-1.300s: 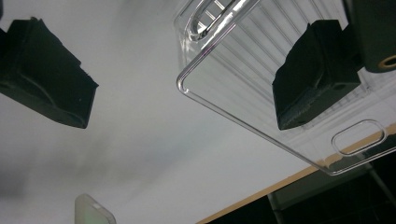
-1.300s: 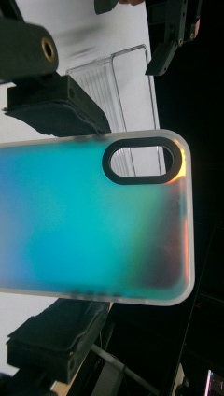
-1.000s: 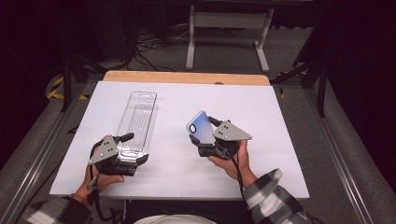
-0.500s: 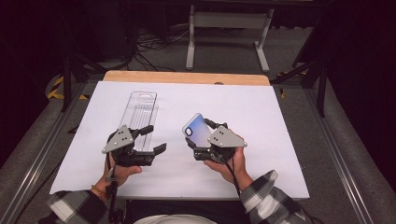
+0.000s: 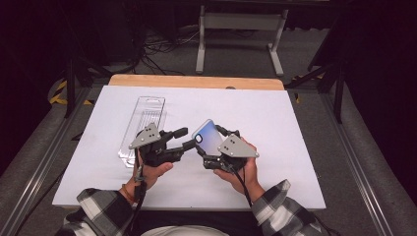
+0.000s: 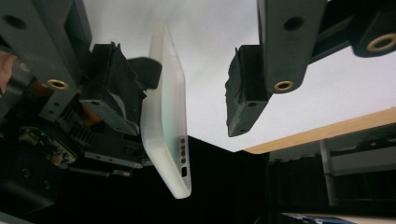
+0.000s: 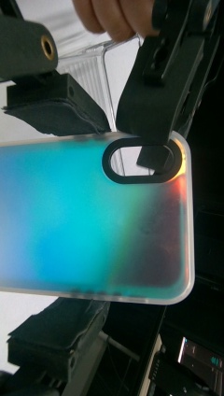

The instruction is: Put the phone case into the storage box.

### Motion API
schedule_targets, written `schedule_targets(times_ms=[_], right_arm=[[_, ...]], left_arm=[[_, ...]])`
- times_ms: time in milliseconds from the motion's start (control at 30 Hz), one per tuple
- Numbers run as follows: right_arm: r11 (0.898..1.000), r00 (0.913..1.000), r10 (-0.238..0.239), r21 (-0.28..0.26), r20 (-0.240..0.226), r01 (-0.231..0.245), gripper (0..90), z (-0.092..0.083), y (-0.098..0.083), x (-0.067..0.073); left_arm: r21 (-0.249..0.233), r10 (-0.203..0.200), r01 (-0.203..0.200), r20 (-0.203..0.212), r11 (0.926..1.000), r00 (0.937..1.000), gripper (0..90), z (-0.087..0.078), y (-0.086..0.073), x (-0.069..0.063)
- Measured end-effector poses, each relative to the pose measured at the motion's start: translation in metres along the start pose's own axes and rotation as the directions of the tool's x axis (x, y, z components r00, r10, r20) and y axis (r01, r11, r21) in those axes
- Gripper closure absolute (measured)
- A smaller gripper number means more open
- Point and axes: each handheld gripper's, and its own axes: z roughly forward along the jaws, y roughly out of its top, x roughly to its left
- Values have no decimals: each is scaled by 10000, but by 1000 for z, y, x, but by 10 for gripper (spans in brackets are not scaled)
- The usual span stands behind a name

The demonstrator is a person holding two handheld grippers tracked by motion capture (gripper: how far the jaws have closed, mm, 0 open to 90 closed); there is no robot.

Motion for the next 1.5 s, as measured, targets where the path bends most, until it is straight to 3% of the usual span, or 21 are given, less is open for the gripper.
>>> schedule_targets(times_ms=[200, 533, 867, 1500], right_arm=[[9997, 9996, -230, -41, 189, 231, 175, 0, 1, 3], [9993, 9978, -368, -16, 550, 370, 175, 1, 0, 5], [9997, 9975, -229, 90, 664, 224, 175, 3, -2, 5], [9995, 9996, -99, 300, 281, 91, 171, 5, -2, 6]], left_arm=[[-192, -129, 132, 173, 9997, 9998, 586, 7, 2, -2], [-419, -198, 200, 65, 9989, 9998, 761, 18, 4, -8], [-352, 30, -29, 26, 9994, 10000, 790, 20, 3, -10], [-45, 534, -534, 57, 9986, 9986, 798, 16, 7, -8]])
